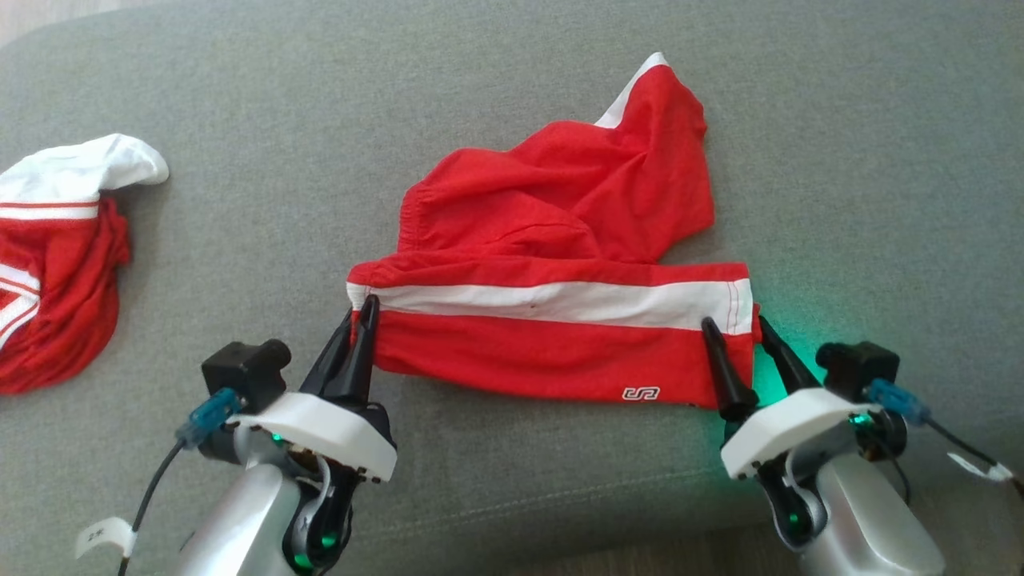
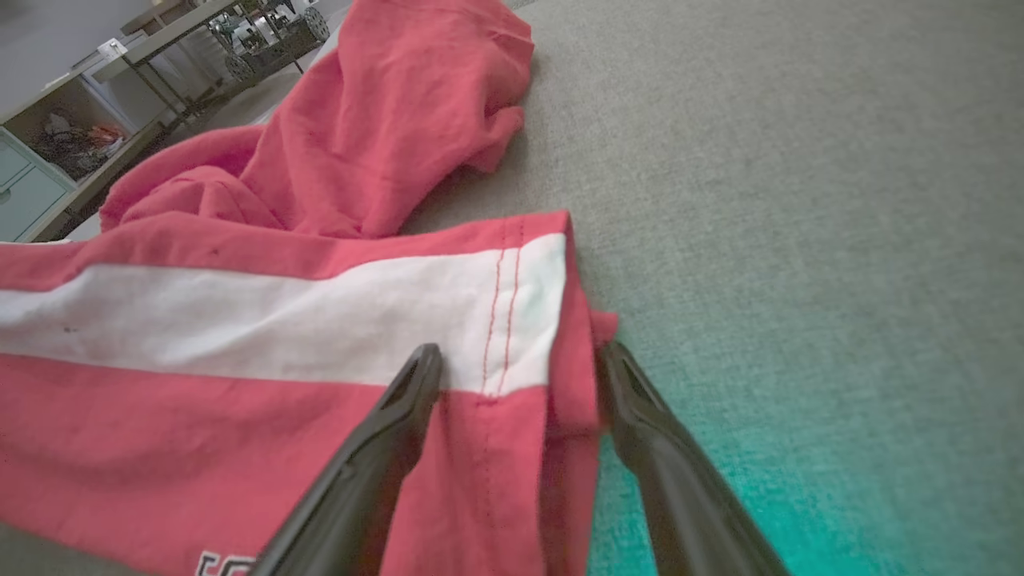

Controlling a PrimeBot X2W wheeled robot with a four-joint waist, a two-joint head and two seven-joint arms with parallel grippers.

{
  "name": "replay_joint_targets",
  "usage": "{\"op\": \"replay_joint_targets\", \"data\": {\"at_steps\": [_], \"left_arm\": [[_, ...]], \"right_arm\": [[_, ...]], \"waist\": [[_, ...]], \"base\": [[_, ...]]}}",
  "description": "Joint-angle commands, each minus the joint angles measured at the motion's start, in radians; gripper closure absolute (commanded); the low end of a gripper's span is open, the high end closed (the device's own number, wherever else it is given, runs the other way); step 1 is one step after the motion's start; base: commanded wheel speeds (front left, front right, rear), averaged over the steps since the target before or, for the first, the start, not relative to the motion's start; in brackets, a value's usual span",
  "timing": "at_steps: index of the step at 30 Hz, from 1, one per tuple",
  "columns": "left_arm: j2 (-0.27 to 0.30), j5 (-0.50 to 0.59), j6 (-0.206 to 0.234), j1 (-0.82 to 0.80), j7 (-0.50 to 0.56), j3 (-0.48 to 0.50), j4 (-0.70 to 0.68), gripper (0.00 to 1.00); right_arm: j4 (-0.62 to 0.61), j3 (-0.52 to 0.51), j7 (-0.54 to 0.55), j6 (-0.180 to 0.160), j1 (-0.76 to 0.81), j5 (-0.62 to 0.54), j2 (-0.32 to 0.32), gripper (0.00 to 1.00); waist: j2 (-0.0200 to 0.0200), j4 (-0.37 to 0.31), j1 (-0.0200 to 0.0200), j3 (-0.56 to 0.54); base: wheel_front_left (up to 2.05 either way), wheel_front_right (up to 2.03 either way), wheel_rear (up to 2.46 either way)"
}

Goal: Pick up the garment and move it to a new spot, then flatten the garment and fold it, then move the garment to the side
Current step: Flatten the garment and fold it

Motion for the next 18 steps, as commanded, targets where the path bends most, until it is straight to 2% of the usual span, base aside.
{"op": "replay_joint_targets", "data": {"at_steps": [1, 18], "left_arm": [[0.008, 0.009, -0.005, -0.034, -0.013, 0.040, -0.023, 1.00], [-0.005, 0.041, -0.019, -0.036, -0.013, 0.057, -0.009, 1.00]], "right_arm": [[-0.021, 0.030, -0.007, 0.000, -0.039, 0.010, 0.000, 0.00], [-0.080, 0.005, -0.007, 0.000, -0.041, -0.047, 0.000, 0.00]], "waist": [[0.0000, 0.000, 0.0000, 0.002], [0.0000, 0.012, 0.0000, 0.009]], "base": [[0.00, 0.00, 0.00], [0.00, 0.00, 0.00]]}}
